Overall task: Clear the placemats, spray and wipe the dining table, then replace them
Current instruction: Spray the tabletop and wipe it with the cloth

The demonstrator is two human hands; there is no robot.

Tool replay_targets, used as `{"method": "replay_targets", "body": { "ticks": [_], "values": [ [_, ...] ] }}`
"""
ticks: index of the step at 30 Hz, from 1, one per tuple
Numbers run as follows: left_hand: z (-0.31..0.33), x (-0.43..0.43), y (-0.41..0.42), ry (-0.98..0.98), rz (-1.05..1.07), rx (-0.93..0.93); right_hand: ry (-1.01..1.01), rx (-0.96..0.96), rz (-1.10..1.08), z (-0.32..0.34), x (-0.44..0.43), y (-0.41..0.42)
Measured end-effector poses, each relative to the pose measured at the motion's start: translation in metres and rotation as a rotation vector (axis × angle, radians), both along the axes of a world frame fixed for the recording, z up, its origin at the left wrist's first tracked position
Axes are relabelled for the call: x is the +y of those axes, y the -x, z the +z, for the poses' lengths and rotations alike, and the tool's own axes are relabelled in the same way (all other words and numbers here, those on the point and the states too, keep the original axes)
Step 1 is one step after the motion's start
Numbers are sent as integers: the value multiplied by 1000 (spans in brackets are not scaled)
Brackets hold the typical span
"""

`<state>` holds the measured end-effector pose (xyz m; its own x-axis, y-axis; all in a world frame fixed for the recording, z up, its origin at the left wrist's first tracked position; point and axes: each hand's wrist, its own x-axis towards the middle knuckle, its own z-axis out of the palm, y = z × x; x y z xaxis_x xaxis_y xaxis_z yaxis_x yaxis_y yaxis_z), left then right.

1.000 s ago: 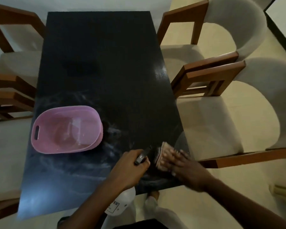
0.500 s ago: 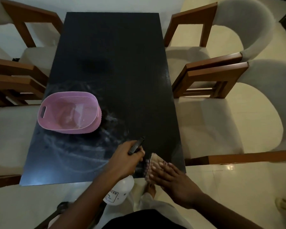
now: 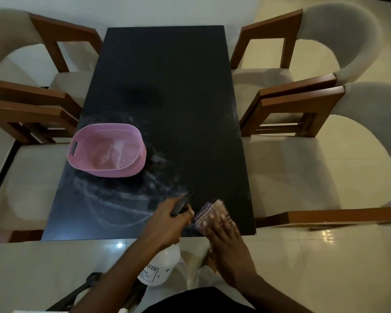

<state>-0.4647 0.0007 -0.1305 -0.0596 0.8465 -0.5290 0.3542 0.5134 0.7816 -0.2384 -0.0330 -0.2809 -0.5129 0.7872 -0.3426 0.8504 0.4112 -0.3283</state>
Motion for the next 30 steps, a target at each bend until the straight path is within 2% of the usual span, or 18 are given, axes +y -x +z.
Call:
{"method": "replay_targets", "body": {
  "ticks": [2,5,7,11,13,15,19,21,23,26,30],
  "values": [
    [1,-3,4,-2,17,7,29,22,295,10,11,-24],
    [-1,-7,14,-8,44,8,137,-21,472,26,49,-48],
    [-2,-10,21,13,77,-13,47,-25,371,22,66,-48],
    [-3,-14,36,27,131,-17,-29,40,-129,13,74,9],
    [-6,-18,44,37,157,-17,-33,18,-124,12,66,48],
    [-7,-23,53,59,174,-1,-26,-19,94,9,47,76],
    [-2,-34,67,76,204,-21,84,-12,677,11,46,85],
    [-4,-38,74,89,237,-22,-40,31,796,13,78,87],
    [-8,-39,84,78,242,-6,-108,62,679,10,126,100],
    [-10,-37,93,48,251,-9,-90,-10,415,7,205,134],
    [-9,-32,101,1,236,2,49,-54,181,3,281,177]
  ]
}}
